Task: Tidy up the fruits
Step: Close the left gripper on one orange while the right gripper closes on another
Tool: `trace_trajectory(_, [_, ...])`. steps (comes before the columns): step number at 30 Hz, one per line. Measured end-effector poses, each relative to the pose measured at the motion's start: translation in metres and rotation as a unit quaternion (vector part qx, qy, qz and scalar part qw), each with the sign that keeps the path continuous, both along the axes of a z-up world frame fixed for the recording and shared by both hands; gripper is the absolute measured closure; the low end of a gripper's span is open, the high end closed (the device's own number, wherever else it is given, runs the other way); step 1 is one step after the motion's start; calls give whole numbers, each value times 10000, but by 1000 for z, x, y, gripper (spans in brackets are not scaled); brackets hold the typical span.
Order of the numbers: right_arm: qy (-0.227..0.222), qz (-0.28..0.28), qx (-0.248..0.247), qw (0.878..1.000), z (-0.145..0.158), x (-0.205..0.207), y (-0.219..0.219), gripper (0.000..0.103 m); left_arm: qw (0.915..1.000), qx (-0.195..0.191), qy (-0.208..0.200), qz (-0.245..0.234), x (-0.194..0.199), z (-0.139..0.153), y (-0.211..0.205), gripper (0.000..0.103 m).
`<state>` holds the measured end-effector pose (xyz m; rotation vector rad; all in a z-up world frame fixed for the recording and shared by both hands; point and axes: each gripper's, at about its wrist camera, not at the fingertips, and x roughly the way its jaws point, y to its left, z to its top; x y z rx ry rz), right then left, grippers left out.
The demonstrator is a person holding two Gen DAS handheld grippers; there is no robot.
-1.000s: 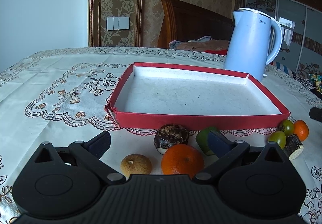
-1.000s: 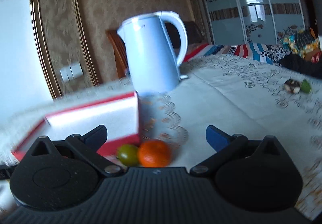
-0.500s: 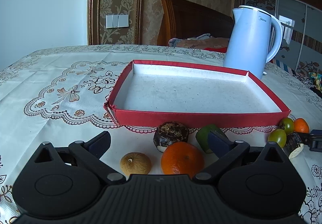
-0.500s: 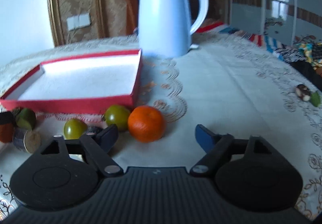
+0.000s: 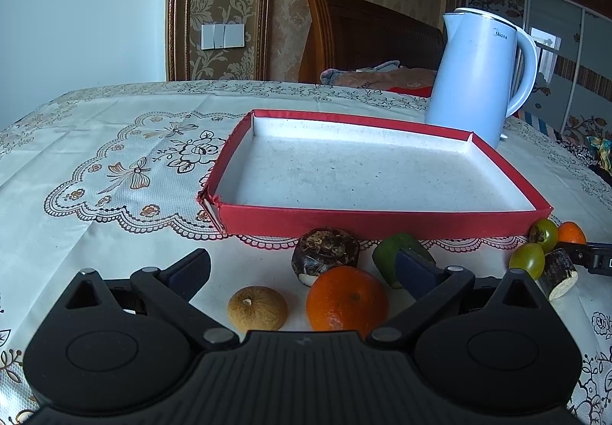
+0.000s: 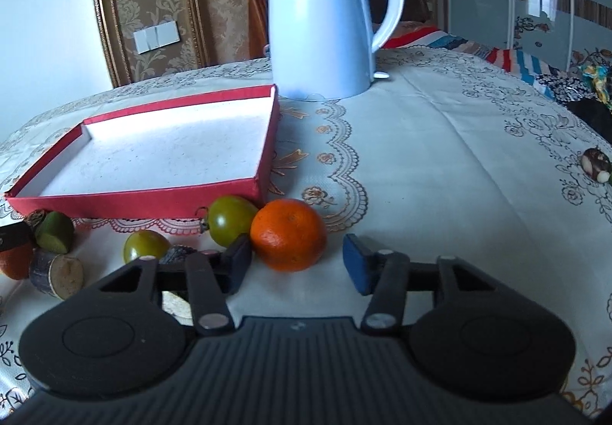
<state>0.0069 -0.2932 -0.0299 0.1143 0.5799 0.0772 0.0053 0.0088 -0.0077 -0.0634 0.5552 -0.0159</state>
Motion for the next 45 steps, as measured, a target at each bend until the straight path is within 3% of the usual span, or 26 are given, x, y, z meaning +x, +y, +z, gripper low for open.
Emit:
trace_trajectory(6, [-44,112,115,9999,0,0,-2,64,9998,-159,-66,63,-7,2,9,0])
trace_trajectory(10, [-69,126,518,9986,-2,-1,-14,64,9995,-293,-125,-36,-15,3,14,0])
trace_trajectory(18, [-77,121,614,9980,-2,-1,-14,64,9996,0,135,-248,-8,-1,2,0])
trace_trajectory(22, [-76,118,604,9981,-2,-1,-14,64,9985,230,466,-166,1,-8,-4,1])
trace_trajectory(27, [-80,114,551,9984,-2,-2,-14,64,9987,199,464,-116,0,-9,-1,1])
trace_trajectory(35, [-92,108,552,9984,-2,-2,-14,64,9983,184,408,-366,-2,-8,-4,28])
trace_trajectory(45, [-102,103,561,9983,-2,-2,-14,64,9987,151,298,-381,-4,-6,-4,31])
